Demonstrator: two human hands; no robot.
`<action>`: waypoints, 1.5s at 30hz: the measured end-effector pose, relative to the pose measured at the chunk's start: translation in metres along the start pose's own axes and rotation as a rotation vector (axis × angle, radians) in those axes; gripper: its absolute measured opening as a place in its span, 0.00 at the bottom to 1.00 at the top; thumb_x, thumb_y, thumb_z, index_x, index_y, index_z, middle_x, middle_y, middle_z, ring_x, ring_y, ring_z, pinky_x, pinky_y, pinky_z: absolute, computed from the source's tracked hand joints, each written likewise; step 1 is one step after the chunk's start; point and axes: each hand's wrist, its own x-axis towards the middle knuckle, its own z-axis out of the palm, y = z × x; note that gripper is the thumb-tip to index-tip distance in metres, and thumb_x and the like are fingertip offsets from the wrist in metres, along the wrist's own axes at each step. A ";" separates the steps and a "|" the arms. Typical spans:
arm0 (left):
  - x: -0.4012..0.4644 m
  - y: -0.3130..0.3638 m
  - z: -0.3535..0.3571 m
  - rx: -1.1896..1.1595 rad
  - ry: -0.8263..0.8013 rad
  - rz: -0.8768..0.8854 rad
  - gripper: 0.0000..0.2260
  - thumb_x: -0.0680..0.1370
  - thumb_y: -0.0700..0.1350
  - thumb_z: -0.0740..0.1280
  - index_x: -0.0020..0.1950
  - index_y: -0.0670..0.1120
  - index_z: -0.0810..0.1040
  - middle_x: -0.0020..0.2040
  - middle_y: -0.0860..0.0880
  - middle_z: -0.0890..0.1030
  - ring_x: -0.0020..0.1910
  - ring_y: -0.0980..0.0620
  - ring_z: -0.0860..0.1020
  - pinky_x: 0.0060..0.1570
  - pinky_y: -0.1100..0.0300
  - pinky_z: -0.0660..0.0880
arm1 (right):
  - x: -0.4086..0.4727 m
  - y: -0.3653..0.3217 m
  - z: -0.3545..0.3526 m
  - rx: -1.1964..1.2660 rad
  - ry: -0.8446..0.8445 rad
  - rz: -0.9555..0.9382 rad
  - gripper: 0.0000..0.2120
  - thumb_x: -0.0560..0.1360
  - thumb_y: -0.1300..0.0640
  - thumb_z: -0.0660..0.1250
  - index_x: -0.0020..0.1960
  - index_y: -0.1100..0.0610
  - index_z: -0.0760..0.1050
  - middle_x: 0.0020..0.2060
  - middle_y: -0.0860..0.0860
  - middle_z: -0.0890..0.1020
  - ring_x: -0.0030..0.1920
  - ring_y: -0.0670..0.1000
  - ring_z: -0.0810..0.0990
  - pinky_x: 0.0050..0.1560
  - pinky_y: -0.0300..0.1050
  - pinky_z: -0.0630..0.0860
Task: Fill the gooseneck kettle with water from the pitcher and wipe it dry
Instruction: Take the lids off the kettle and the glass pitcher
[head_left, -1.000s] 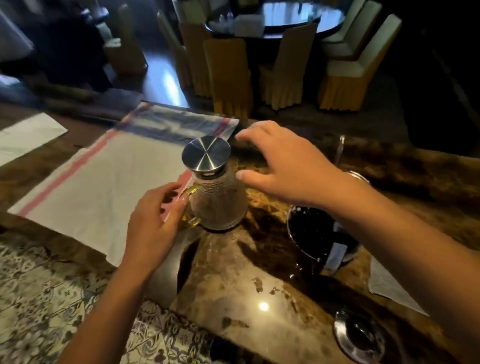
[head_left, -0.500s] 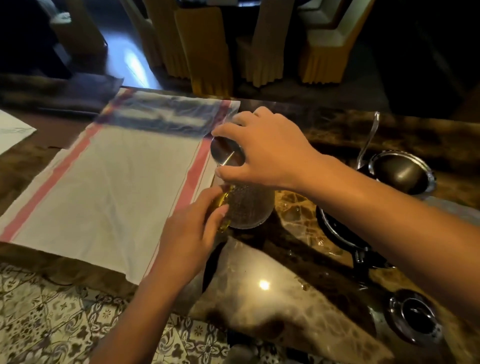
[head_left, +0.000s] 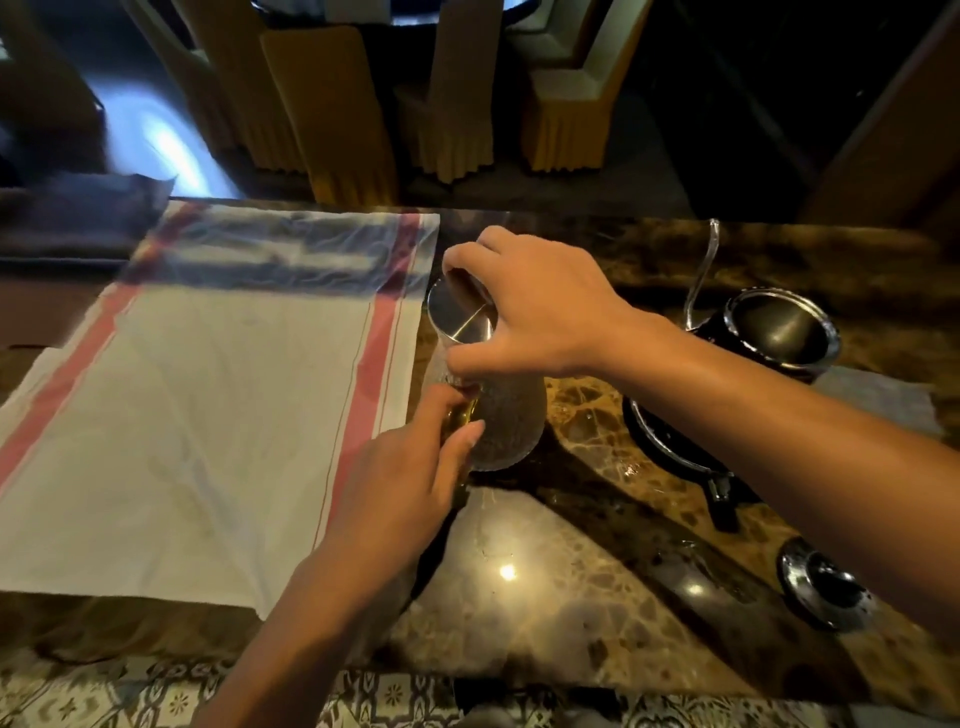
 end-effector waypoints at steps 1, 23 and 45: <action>0.000 -0.001 0.000 -0.010 -0.002 0.000 0.15 0.79 0.63 0.51 0.64 0.63 0.61 0.44 0.57 0.80 0.37 0.62 0.79 0.37 0.62 0.80 | 0.001 0.000 0.000 0.026 0.005 0.005 0.34 0.66 0.29 0.69 0.65 0.46 0.73 0.51 0.45 0.76 0.48 0.49 0.76 0.42 0.44 0.69; 0.006 -0.014 0.006 -0.294 -0.014 -0.050 0.17 0.78 0.61 0.62 0.67 0.63 0.69 0.48 0.49 0.84 0.41 0.47 0.86 0.40 0.41 0.84 | -0.084 0.025 -0.046 0.460 0.256 0.188 0.36 0.71 0.35 0.73 0.75 0.46 0.70 0.64 0.44 0.76 0.60 0.39 0.75 0.56 0.25 0.68; 0.003 -0.006 0.013 -0.478 0.007 -0.084 0.14 0.80 0.53 0.64 0.66 0.62 0.71 0.45 0.42 0.83 0.40 0.50 0.86 0.43 0.59 0.83 | -0.219 0.015 0.071 0.416 -0.255 0.479 0.47 0.67 0.24 0.69 0.80 0.34 0.54 0.74 0.37 0.64 0.72 0.44 0.67 0.71 0.51 0.72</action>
